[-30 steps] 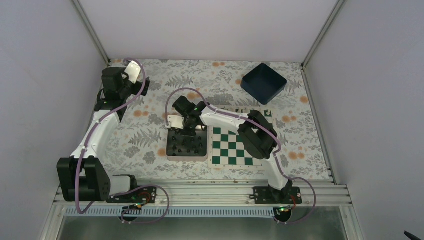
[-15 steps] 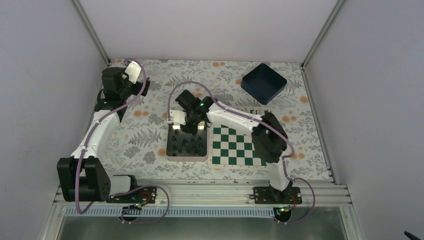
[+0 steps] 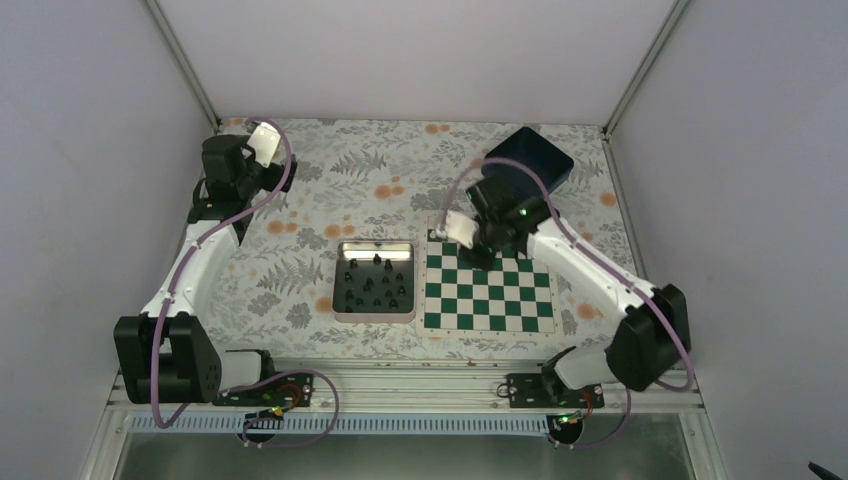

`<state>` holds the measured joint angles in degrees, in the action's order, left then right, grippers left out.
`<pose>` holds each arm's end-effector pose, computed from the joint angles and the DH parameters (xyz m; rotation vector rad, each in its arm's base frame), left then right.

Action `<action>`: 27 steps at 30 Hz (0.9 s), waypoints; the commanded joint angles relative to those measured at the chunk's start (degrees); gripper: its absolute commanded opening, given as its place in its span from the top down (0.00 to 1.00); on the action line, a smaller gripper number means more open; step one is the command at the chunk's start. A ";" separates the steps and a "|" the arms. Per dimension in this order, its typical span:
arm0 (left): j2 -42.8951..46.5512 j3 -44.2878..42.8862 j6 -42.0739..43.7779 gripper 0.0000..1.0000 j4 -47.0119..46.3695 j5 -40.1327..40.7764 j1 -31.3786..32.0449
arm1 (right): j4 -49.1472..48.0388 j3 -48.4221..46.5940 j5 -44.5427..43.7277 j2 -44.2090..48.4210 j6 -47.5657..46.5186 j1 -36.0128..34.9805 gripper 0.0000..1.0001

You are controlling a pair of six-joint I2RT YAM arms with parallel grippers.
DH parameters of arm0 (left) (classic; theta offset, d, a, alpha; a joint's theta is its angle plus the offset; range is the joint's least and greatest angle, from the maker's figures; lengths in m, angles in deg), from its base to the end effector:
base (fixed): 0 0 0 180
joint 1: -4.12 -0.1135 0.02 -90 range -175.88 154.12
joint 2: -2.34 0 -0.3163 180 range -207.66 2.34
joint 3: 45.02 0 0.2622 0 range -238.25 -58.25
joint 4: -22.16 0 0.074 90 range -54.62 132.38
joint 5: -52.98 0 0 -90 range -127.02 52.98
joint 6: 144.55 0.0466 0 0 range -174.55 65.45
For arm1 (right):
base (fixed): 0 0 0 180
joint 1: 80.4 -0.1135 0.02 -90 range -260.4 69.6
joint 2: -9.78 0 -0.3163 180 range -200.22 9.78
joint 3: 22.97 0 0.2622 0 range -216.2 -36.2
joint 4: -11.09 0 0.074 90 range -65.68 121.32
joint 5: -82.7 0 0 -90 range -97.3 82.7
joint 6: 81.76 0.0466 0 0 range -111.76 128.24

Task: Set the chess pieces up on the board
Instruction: Place the chess piece on the chessboard.

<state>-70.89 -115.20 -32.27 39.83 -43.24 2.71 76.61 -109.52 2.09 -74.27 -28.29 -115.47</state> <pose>0.3031 0.0024 0.3598 0.4214 1.8875 0.1713 0.2441 0.1807 0.3326 -1.5994 2.1279 0.2104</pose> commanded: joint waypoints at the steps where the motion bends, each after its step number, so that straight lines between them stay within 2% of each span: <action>1: -0.41 -0.47 0.74 0.00 -1.18 -0.09 -0.26 | 0.32 14.07 -3.00 7.57 -2.21 1.00 0.95; 4: -1.65 -0.62 0.80 0.00 -1.11 0.39 -0.26 | -0.35 19.82 -3.24 11.02 -2.58 1.24 0.95; 14: -1.99 -0.18 1.09 0.00 -1.06 1.48 -0.22 | -2.63 29.69 0.64 15.38 -2.23 1.48 0.95; 27: -3.58 -0.27 1.67 0.00 -1.11 2.74 -0.26 | -3.57 32.94 3.33 14.74 -2.48 0.12 0.94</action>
<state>-73.58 -115.22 -31.18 39.99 -41.38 2.71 74.38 -77.21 3.58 -58.55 -29.78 -114.55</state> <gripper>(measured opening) 0.999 0.116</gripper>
